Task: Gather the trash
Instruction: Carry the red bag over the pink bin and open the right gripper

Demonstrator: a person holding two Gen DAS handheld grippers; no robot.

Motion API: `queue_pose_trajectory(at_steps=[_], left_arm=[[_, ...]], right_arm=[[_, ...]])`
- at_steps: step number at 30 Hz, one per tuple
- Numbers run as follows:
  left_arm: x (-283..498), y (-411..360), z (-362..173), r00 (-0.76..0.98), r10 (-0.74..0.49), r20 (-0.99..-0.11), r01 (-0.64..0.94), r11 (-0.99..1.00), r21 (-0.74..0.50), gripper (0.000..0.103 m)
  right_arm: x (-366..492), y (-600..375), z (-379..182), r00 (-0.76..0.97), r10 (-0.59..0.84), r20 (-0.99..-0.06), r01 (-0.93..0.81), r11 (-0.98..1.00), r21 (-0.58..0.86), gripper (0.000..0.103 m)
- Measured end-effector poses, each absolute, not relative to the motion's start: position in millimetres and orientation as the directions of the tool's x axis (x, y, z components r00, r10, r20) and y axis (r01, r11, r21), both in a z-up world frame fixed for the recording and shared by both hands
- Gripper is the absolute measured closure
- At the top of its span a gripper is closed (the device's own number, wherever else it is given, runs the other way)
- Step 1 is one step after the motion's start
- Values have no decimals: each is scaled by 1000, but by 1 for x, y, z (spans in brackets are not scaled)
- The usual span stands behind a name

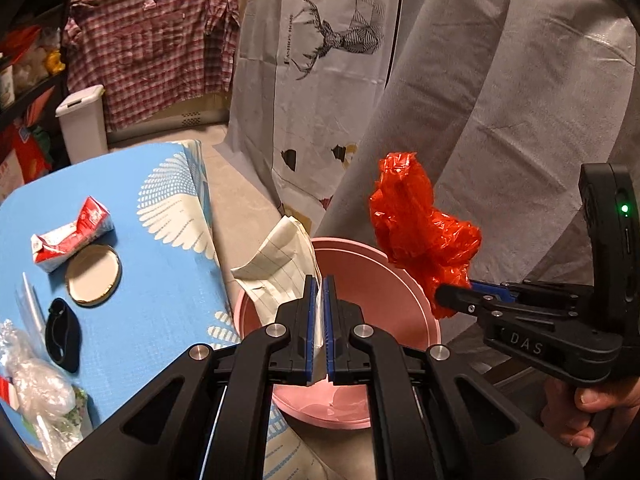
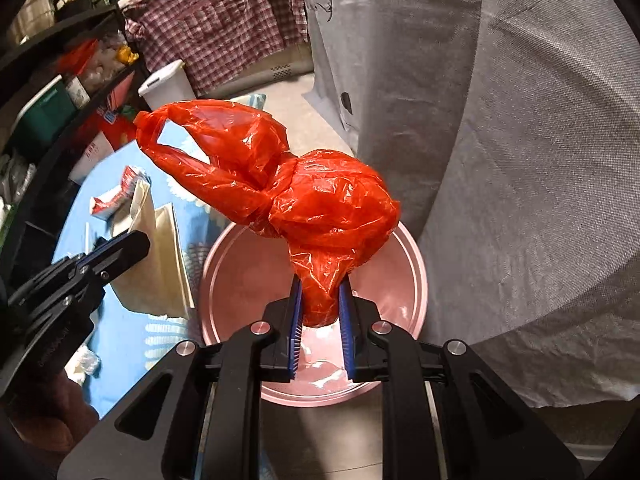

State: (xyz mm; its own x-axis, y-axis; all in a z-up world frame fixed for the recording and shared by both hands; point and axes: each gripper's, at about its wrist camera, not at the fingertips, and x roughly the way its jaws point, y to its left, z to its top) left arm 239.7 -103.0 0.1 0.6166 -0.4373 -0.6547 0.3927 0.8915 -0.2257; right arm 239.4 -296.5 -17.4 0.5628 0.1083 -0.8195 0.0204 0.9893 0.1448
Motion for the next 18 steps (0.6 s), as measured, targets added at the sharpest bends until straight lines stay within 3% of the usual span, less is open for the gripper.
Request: queue_pose_trajectory(at_steps=[14, 18], left_arm=[[245, -117, -15, 590, -430, -683, 406, 890, -209, 99], [247, -119, -15, 589, -427, -686, 405, 891, -207, 97]], right_arm=[[244, -297, -21, 550, 113, -828, 8, 990, 141, 86], [247, -295, -24, 535, 108, -838, 2, 992, 129, 80]])
